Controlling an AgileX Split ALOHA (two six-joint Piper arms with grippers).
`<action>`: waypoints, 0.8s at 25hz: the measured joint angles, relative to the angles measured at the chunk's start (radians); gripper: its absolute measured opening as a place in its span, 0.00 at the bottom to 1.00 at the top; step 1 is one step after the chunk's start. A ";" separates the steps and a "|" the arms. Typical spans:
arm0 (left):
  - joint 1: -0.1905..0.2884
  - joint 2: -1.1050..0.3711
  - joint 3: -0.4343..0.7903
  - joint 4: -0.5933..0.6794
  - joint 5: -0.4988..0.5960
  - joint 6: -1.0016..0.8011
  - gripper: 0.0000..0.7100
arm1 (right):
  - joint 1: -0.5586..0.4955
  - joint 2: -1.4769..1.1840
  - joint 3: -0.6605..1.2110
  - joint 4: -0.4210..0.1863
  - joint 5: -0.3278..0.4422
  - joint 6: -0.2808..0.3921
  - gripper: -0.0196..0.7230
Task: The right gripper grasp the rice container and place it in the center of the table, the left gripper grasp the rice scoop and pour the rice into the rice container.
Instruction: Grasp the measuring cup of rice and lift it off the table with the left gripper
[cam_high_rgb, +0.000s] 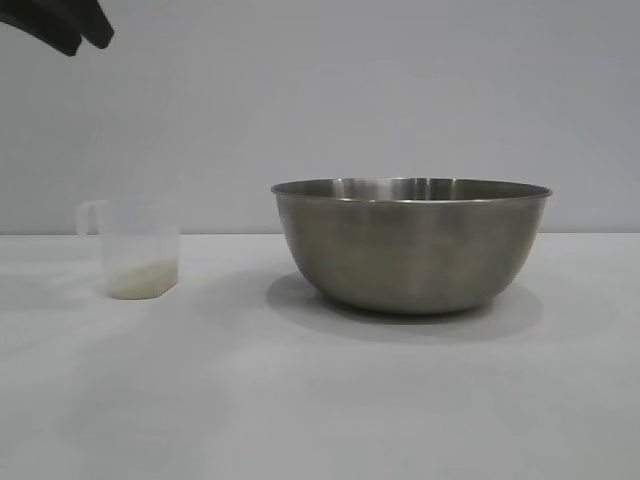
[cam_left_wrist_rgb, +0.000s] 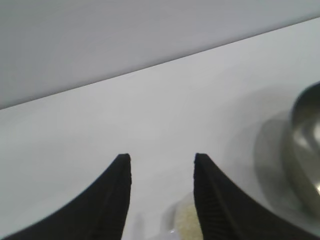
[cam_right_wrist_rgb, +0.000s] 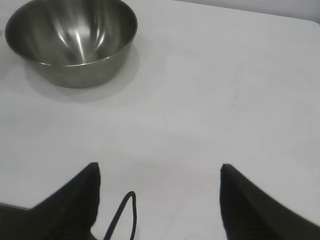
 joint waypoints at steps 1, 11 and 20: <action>-0.015 0.000 0.024 0.021 -0.042 -0.026 0.39 | 0.000 0.000 0.000 0.000 0.000 0.000 0.61; -0.035 0.000 0.367 0.344 -0.522 -0.332 0.39 | 0.000 0.000 0.000 0.000 0.000 0.000 0.61; 0.014 0.030 0.591 0.398 -0.846 -0.379 0.63 | 0.000 0.000 0.000 0.000 0.000 0.000 0.61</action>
